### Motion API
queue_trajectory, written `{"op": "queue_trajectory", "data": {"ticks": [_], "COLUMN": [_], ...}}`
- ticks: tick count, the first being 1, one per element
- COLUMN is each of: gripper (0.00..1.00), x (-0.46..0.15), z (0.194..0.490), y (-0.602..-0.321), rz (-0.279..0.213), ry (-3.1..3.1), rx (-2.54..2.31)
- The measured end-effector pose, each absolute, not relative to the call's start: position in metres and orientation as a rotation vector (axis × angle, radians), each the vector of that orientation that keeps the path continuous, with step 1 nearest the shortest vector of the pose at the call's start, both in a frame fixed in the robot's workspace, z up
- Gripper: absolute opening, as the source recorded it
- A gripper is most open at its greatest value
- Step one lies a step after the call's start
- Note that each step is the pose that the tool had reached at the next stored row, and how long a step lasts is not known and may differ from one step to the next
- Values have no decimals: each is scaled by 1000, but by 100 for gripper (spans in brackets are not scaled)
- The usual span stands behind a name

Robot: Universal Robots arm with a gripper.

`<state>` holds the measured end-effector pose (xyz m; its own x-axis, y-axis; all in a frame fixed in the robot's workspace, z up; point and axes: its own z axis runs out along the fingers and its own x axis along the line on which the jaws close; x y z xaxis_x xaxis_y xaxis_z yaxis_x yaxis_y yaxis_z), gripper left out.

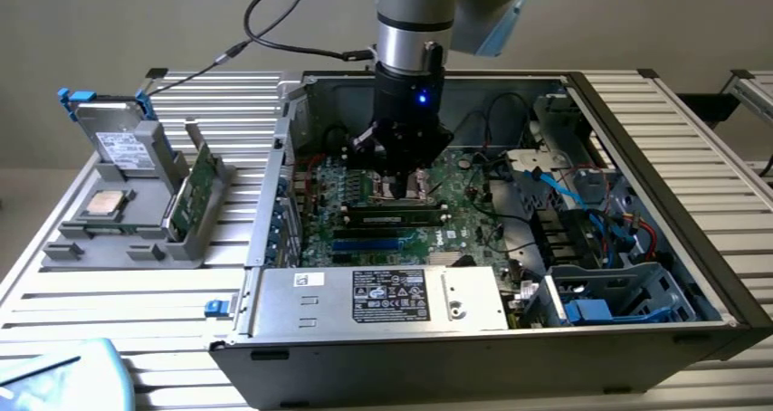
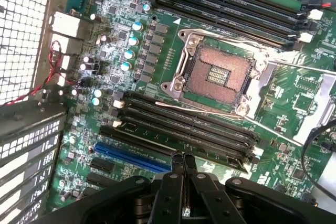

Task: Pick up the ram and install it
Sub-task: 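Press down the ram until it locks into place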

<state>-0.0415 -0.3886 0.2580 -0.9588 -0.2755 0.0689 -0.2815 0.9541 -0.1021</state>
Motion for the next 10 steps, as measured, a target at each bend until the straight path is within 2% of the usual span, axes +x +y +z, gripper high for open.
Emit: {"op": "queue_trajectory", "data": {"ticks": [10], "gripper": [11], "x": [-41], "z": [256], "y": [-389], "rz": [171], "ry": [-3083], "rx": [271]}}
